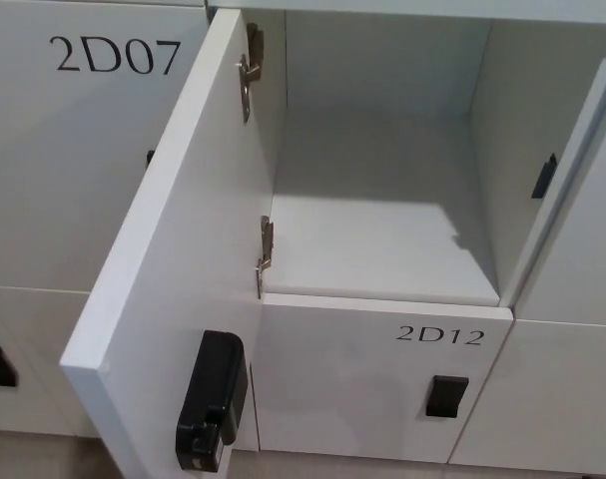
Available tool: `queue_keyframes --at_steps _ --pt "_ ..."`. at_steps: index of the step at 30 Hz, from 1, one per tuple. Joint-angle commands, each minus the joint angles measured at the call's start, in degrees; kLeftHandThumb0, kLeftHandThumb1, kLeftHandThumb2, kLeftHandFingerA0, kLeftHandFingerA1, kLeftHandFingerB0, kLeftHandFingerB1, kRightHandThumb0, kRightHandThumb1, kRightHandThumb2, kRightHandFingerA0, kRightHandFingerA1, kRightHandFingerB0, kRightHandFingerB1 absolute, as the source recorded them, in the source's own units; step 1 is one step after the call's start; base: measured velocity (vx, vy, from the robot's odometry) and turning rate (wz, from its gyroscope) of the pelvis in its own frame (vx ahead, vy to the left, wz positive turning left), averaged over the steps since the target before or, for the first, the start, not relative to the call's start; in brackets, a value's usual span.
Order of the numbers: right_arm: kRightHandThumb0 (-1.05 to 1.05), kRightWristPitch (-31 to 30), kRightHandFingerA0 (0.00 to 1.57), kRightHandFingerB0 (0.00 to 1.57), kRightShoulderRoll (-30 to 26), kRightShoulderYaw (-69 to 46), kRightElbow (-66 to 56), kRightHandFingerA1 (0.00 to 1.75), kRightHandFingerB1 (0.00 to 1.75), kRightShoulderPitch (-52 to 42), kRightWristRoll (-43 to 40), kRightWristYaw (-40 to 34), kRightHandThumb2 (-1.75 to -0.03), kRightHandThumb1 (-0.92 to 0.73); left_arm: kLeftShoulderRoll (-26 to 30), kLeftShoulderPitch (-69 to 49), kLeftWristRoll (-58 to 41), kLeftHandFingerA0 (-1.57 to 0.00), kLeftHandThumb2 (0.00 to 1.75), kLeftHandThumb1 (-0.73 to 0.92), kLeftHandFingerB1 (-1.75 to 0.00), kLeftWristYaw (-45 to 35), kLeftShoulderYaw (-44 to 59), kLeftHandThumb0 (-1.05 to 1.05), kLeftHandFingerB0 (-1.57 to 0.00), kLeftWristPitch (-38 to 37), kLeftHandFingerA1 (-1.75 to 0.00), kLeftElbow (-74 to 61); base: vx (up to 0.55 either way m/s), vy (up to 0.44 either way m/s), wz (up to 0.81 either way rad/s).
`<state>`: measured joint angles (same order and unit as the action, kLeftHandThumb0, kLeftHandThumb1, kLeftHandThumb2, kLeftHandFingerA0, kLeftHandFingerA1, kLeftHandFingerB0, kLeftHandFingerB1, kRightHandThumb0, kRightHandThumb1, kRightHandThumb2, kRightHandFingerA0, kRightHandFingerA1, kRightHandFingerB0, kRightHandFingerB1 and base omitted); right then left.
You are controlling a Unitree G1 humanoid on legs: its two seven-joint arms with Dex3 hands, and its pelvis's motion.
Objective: The robot uses its left hand to push the door of an open cabinet towards the right and closes it
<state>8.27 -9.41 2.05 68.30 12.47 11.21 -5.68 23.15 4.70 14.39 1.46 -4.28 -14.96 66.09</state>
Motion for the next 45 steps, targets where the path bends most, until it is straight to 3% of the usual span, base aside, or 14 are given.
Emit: queue_keyframes --at_steps 1,11,17,28,29,30,31,39,41,42,45 --pt "-0.51 4.0 0.35 0.24 -0.4 0.2 2.5 0.54 0.48 1.0 0.5 -2.4 -1.0 -0.7 2.0 0.7 1.7 -0.43 0.69 0.92 -0.33 2.2 -1.0 -0.63 -0.34 -6.0 -0.4 2.6 0.0 0.0 0.0" --pt "-0.51 4.4 0.36 0.25 -0.4 0.3 3.9 0.54 0.48 1.3 0.5 -3.0 -1.0 -0.69 0.8 4.0 2.9 -0.47 0.66 0.85 -0.34 10.2 -0.9 -0.63 -0.45 -13.7 -0.48 0.6 0.0 0.0 0.0" --pt "-0.5 5.0 0.35 0.24 -0.3 0.2 4.0 0.54 0.47 1.2 0.4 -3.0 -1.0 -0.7 0.4 9.8 6.4 -0.44 0.67 0.86 -0.33 11.3 -4.4 -0.61 -0.4 -14.4 -0.4 -6.6 0.0 0.0 0.0" --pt "-0.5 3.7 0.38 0.3 -0.2 0.2 4.5 0.55 0.49 1.1 0.6 -4.9 -0.98 -0.67 -3.2 16.3 11.4 -0.5 0.66 0.85 -0.36 8.4 -11.1 -0.57 -0.41 -6.8 -0.39 -26.3 0.0 -0.001 0.01" --pt "-0.47 3.2 0.44 0.38 -0.3 0.2 4.6 0.4 0.37 1.3 0.7 -5.2 -0.65 -0.84 -4.6 17.4 12.2 -0.47 0.66 0.85 -0.35 7.4 -12.4 -0.56 -0.4 -5.4 -0.38 -28.6 0.0 0.0 0.0" --pt "-0.47 2.9 0.44 0.38 -0.4 0.2 4.7 0.4 0.37 1.5 0.7 -5.5 -0.65 -0.84 -5.6 18.2 12.8 -0.47 0.66 0.85 -0.35 6.7 -13.3 -0.56 -0.4 -4.4 -0.38 -30.1 0.0 0.0 0.0" --pt "-0.48 2.5 0.37 0.26 -0.5 0.1 4.8 0.56 0.49 1.8 0.6 -5.7 -1.02 -0.68 -7.0 19.5 13.6 -0.45 0.66 0.86 -0.34 5.6 -14.7 -0.59 -0.39 -2.7 -0.38 -32.2 0.0 0.0 0.0" --pt "-0.49 2.4 0.37 0.27 -0.8 0.4 4.7 0.55 0.49 2.0 1.0 -5.4 -1.0 -0.68 -15.1 23.9 20.1 -0.49 0.66 0.86 -0.34 1.2 -25.1 -0.62 -0.4 5.2 -0.37 -41.3 0.01 0.001 0.05" --pt "-0.49 2.3 0.38 0.27 -1.0 0.6 4.7 0.55 0.49 2.1 1.3 -5.6 -1.01 -0.68 -17.7 25.1 21.4 -0.48 0.74 0.78 -0.37 1.1 -27.9 -0.7 -0.38 5.9 -0.42 -42.2 0.0 0.0 0.0" --pt "-0.49 2.4 0.37 0.27 -1.2 0.6 4.7 0.55 0.49 1.9 1.3 -5.7 -1.01 -0.68 -19.5 26.0 22.5 -0.46 1.08 0.68 -0.46 1.5 -29.8 -0.56 -0.23 6.2 -0.58 -42.3 0.0 0.0 0.0" --pt "-0.49 2.5 0.37 0.27 -1.2 0.6 4.6 0.55 0.49 1.8 1.2 -5.7 -1.01 -0.68 -19.8 26.2 22.7 -0.46 1.08 0.68 -0.46 1.7 -30.7 -0.56 -0.23 7.0 -0.58 -42.7 0.0 0.0 0.0"
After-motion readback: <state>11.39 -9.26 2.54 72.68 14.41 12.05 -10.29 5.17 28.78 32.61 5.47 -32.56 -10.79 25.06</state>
